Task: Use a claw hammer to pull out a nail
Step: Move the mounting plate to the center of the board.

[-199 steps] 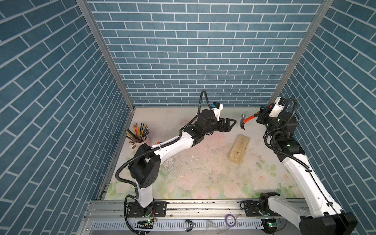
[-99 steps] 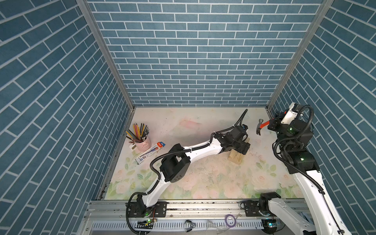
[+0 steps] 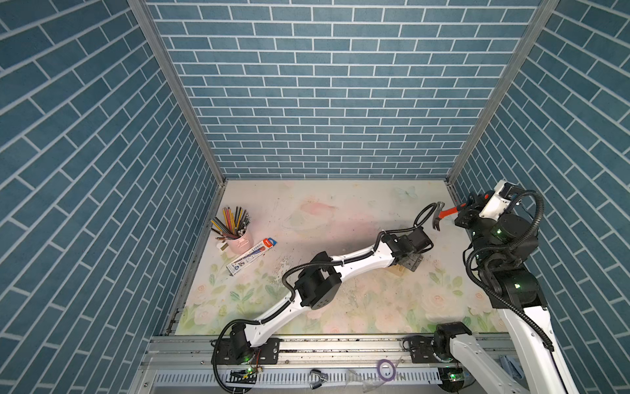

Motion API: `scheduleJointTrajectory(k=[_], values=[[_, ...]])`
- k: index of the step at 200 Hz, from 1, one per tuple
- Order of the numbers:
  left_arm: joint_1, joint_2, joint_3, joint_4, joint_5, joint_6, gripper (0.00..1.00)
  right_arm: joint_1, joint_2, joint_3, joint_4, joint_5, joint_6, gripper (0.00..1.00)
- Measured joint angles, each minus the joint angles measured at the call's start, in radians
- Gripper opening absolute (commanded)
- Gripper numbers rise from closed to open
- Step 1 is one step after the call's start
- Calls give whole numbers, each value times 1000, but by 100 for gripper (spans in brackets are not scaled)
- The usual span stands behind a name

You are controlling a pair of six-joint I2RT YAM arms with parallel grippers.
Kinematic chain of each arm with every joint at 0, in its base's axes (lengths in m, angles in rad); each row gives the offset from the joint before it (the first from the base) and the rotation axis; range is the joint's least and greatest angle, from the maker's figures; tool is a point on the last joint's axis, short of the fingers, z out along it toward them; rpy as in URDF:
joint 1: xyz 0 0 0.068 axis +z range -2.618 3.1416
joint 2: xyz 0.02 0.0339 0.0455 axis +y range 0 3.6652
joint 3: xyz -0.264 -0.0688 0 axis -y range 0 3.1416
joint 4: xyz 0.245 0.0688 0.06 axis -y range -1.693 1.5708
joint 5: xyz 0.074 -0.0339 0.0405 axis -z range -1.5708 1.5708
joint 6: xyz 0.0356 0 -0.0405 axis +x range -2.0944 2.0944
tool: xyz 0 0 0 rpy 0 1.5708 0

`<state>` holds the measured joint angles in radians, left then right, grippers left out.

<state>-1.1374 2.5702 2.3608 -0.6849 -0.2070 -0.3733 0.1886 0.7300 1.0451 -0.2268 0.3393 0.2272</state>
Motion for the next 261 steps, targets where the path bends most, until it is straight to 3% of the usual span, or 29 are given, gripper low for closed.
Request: scheduleJointTrajectory(k=[70,216,261], values=[[-4,0,0,-56,-88,-20,86,0,-25,-11,-37,-3,0,0],[-3,27,-7,-59,-109,-40,85,0,6,-11,-36,-18,0,0],[37,-87,-241,47,-121,-101,85,0,63,-11,-28,-49,1,0]])
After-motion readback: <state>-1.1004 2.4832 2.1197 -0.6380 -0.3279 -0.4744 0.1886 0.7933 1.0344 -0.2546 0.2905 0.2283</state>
